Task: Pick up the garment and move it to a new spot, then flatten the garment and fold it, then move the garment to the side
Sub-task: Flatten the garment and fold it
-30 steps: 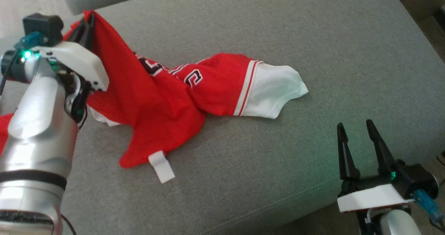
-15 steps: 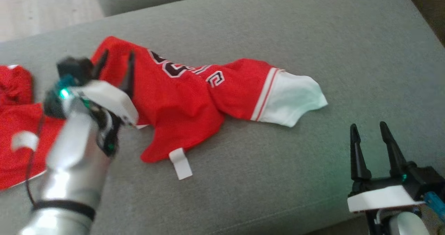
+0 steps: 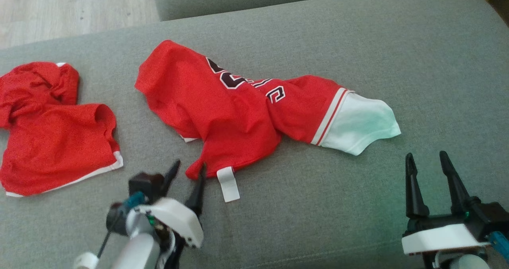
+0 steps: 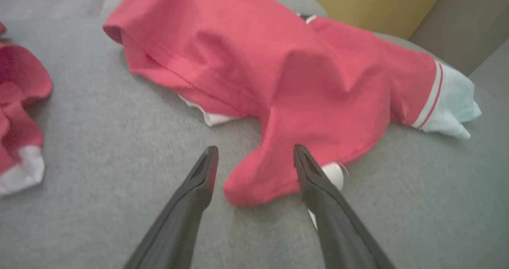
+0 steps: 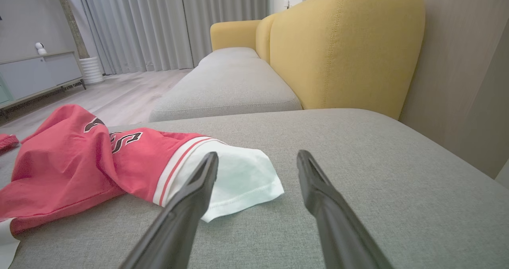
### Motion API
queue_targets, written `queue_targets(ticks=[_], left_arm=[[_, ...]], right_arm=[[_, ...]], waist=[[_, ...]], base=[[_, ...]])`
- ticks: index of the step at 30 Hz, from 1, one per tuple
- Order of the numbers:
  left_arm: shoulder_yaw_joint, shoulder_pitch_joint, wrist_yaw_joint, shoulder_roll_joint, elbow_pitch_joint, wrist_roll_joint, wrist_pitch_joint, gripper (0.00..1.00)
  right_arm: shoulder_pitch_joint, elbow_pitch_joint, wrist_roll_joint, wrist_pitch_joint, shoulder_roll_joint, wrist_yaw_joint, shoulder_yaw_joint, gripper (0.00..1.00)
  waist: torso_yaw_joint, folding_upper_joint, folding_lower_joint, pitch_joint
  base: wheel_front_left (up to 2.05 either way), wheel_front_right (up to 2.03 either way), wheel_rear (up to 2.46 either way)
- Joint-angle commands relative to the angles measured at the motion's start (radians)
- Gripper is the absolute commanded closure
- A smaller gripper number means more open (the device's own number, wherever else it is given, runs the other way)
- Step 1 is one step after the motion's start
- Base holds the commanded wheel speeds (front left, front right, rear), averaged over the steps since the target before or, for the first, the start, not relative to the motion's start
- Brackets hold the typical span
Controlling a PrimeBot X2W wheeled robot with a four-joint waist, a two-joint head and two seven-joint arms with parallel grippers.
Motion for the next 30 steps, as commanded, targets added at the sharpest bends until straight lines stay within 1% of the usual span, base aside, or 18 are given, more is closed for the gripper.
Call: queue_targets(ticks=[1, 7, 13, 17, 22, 26, 27, 28, 29, 30], left_arm=[[0.02, -0.022, 0.008, 0.012, -0.046, 0.012, 0.007, 0.0], [-0.005, 0.033, 0.017, 0.04, -0.083, 0.016, 0.08, 0.0], [0.044, 0.024, 0.026, 0.039, -0.094, -0.042, 0.093, 0.0], [0.073, 0.022, 0.02, 0.04, -0.073, -0.087, 0.11, 0.0], [0.07, 0.013, -0.015, 0.045, -0.036, -0.109, 0.11, 0.0], [0.067, -0.009, -0.032, 0.044, 0.0, -0.116, 0.097, 0.0], [0.064, -0.013, -0.038, 0.043, 0.011, -0.12, 0.099, 0.15], [0.059, -0.018, -0.044, 0.043, 0.022, -0.121, 0.104, 0.56], [0.054, -0.022, -0.05, 0.041, 0.032, -0.123, 0.11, 0.89], [0.046, -0.026, -0.055, 0.041, 0.039, -0.122, 0.114, 1.0]], right_arm=[[-0.016, -0.035, -0.011, -0.011, -0.009, -0.001, 0.024, 0.0], [-0.012, -0.038, -0.019, -0.011, -0.009, -0.001, 0.025, 0.0], [-0.023, -0.036, -0.019, -0.011, -0.009, -0.001, 0.031, 0.0], [-0.026, -0.032, -0.017, -0.011, -0.009, -0.001, 0.032, 0.0], [-0.028, -0.029, -0.015, -0.011, -0.009, -0.001, 0.031, 0.0], [-0.031, -0.027, -0.013, -0.011, -0.009, -0.001, 0.03, 0.0], [-0.031, -0.026, -0.012, -0.011, -0.009, -0.001, 0.03, 0.0], [-0.031, -0.026, -0.012, -0.011, -0.009, -0.001, 0.029, 0.0], [-0.03, -0.026, -0.012, -0.011, -0.009, -0.001, 0.028, 0.0], [-0.028, -0.026, -0.012, -0.011, -0.009, -0.001, 0.025, 0.0]], waist=[[-0.002, 0.0, 0.0, 0.006], [-0.01, 0.0, 0.0, 0.024], [-0.026, 0.0, 0.0, 0.041], [-0.039, 0.0, 0.0, 0.045], [-0.051, 0.0, 0.0, 0.047], [-0.055, 0.0, 0.0, 0.047], [-0.055, 0.0, 0.0, 0.046], [-0.055, 0.0, 0.0, 0.044], [-0.054, 0.0, 0.0, 0.043], [-0.051, 0.0, 0.0, 0.042]], base=[[0.0, 0.0, 0.0], [0.0, 0.0, 0.0], [0.0, 0.0, 0.0], [0.0, 0.0, 0.0], [0.0, 0.0, 0.0], [0.0, 0.0, 0.0], [0.0, 0.0, 0.0], [0.0, 0.0, 0.0], [0.0, 0.0, 0.0], [0.0, 0.0, 0.0]])
